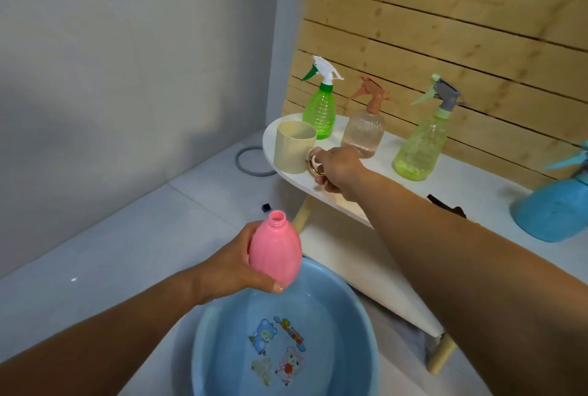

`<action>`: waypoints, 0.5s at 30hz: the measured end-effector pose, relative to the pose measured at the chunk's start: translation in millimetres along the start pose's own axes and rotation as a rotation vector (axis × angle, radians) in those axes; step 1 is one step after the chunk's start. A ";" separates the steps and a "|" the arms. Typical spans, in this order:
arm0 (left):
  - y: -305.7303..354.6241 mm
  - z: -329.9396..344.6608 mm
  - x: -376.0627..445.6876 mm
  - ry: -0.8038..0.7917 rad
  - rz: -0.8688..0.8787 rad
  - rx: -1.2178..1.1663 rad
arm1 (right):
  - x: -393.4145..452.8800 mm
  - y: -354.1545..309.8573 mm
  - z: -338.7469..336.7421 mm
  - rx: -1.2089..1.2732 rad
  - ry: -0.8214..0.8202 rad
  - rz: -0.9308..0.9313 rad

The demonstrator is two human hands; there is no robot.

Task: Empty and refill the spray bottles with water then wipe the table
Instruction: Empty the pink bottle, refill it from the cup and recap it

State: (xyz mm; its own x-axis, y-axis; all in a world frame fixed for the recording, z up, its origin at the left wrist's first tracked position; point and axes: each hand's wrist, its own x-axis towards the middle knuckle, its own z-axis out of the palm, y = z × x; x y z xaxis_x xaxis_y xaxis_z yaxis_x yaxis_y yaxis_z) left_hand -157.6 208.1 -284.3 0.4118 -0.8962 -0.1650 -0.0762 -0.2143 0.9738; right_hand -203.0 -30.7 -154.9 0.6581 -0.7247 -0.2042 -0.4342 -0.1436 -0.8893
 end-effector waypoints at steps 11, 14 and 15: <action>-43.2 -12.9 -20.9 0.086 -0.001 0.045 | -52.3 26.7 17.6 -0.179 -0.110 -0.253; -65.1 -7.6 -26.2 0.118 0.008 0.083 | -71.6 47.2 26.6 -0.227 -0.159 -0.281; -70.9 -6.7 -27.2 0.121 0.013 0.089 | -75.8 54.5 28.9 -0.263 -0.165 -0.298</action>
State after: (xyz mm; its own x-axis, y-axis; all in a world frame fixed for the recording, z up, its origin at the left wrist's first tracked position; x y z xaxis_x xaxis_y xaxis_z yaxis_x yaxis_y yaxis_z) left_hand -157.3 250.2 -347.8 0.5162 -0.8470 -0.1273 -0.1606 -0.2417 0.9570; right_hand -258.7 35.8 -199.6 0.8587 -0.5113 -0.0359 -0.3384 -0.5129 -0.7890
